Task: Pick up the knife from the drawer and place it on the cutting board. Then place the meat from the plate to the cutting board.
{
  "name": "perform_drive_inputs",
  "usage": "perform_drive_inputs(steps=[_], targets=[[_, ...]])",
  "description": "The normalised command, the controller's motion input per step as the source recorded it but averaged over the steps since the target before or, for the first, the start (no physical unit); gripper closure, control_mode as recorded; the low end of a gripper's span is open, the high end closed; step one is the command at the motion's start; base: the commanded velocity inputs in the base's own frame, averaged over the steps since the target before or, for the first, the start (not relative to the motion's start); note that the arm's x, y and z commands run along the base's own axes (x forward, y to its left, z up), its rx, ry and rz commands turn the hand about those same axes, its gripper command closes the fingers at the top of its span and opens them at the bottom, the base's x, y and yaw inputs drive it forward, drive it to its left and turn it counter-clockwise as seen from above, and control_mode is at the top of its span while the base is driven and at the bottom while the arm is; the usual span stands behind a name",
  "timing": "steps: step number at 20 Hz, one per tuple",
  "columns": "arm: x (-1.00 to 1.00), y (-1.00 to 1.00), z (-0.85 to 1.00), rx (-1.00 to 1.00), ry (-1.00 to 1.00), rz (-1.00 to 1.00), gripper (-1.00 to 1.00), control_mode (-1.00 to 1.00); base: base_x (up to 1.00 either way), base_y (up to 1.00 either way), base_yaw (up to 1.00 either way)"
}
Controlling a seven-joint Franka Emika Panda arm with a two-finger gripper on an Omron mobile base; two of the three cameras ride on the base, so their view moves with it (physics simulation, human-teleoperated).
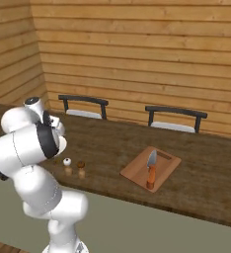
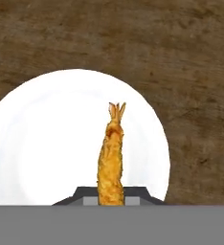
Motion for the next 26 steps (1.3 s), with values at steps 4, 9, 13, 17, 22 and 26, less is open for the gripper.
perform_drive_inputs(steps=[4, 9, 13, 17, 22, 26], targets=[[0.00, -1.00, 0.40, 0.03, -0.01, 0.00, 1.00, -1.00, 0.00, 0.00, 0.00], [0.00, -1.00, 0.34, 0.00, -0.01, 0.00, 1.00, -1.00, 0.00, 0.00, 0.00], [0.00, -1.00, 0.13, 0.00, 0.00, 0.00, 1.00, -1.00, 0.00, 0.00, 0.00], [-0.04, -1.00, 0.00, 0.00, 0.00, 0.00, 1.00, -1.00, 0.00, 0.00, 0.00], [-0.05, -1.00, -0.02, 0.00, 0.06, 0.00, 1.00, -1.00, 0.00, 0.00, 0.00], [-0.02, -1.00, -0.16, 0.00, 0.14, 0.00, 1.00, -1.00, 0.00, 0.00, 0.00]])
